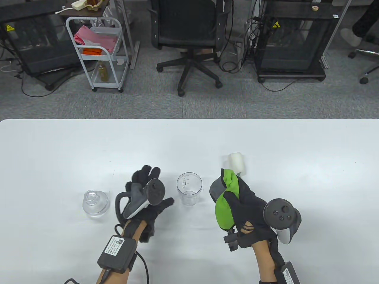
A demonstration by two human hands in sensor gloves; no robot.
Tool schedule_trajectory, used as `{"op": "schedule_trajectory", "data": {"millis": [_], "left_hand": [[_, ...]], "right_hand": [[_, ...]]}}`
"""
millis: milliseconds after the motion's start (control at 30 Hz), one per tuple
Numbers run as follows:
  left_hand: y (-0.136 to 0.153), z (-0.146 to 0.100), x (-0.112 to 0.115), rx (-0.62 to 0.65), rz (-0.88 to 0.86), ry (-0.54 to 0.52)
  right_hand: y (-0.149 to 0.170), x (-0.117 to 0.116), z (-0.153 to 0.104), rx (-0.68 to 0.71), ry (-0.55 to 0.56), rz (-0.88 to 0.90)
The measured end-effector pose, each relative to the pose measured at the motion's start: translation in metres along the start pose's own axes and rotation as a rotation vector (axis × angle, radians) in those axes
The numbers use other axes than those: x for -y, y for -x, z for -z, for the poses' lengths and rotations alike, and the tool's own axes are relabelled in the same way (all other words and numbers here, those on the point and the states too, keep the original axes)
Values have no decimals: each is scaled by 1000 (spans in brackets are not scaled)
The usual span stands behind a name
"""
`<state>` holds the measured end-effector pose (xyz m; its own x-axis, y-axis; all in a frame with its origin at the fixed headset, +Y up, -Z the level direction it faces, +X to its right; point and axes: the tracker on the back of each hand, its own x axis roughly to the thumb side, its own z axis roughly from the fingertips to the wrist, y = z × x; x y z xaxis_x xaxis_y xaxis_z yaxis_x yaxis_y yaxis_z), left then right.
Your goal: Brush the shaker cup with the cup brush
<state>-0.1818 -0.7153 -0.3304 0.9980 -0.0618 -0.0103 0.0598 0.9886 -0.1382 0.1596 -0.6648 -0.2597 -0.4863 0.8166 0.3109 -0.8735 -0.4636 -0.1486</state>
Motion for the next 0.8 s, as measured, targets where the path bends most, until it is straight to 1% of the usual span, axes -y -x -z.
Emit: {"op": "schedule_trajectory", "data": {"millis": [33, 67, 100, 133, 200, 267, 367, 433, 500, 567, 700, 733, 800], "left_hand": [[14, 1, 3, -72, 57, 42], [26, 2, 6, -118, 79, 55], [42, 3, 12, -190, 83, 61], [50, 3, 16, -223, 75, 78], [75, 3, 30, -337, 43, 135], [89, 2, 39, -376, 15, 149], [102, 2, 49, -405, -23, 181], [107, 3, 50, -409, -58, 166], [113, 4, 48, -438, -99, 139], [117, 6, 46, -451, -100, 141], [121, 8, 36, -447, -8, 86], [121, 7, 34, -449, -3, 65], [117, 5, 26, -416, -49, 0]], "right_hand": [[-1, -1, 0, 7, -5, -8], [-2, -1, 0, 12, -8, -12], [-4, -2, -1, 17, -11, -19], [-4, -3, 0, 20, -15, -23], [-3, -3, 1, 18, -36, -18], [1, -3, 1, 1, -30, -7], [5, -1, 1, -5, -21, 4], [6, -1, 1, -4, 4, 37], [6, -1, 1, -5, -13, 76], [6, -1, 1, -4, -18, 80], [4, -3, 2, -7, -75, 84], [4, -4, 2, -8, -90, 85], [3, -7, 3, -3, -124, 83]]}}
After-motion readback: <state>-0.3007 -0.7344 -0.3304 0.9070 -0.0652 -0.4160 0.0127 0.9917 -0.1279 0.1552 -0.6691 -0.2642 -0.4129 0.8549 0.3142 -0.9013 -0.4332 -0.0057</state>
